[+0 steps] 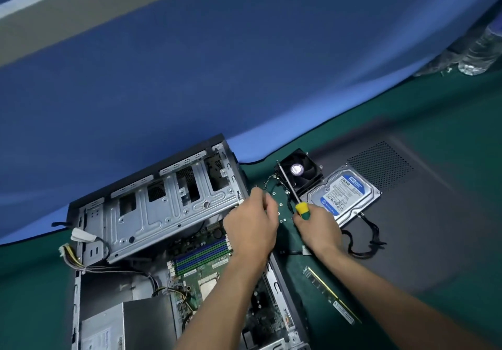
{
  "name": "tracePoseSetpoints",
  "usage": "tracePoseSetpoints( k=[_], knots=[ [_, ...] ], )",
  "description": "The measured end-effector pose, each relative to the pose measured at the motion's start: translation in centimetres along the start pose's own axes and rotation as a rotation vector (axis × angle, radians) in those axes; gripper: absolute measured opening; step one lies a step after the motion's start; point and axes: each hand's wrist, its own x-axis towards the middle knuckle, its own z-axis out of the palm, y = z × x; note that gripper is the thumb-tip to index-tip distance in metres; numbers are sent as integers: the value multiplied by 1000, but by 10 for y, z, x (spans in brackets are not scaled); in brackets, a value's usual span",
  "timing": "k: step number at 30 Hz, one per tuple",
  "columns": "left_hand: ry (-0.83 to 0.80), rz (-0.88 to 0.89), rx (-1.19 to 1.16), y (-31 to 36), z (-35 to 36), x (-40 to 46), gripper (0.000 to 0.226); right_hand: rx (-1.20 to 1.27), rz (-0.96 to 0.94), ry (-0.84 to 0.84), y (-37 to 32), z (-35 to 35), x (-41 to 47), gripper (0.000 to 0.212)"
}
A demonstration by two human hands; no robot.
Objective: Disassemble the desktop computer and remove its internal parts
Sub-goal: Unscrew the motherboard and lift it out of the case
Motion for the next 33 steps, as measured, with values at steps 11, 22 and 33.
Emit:
tracePoseSetpoints(
  k=[11, 22, 33],
  knots=[
    [71, -54, -85, -5, 9, 0, 25, -403, -65, -16, -12, 21, 19, 12],
    [58, -76, -108, -5, 11, -1, 26, -215, -62, -98, -10, 4, 13, 22],
    [4, -132, -116, -4, 9, -4, 27, -808, -259, -219, 9, 1, -19, 38]
  ],
)
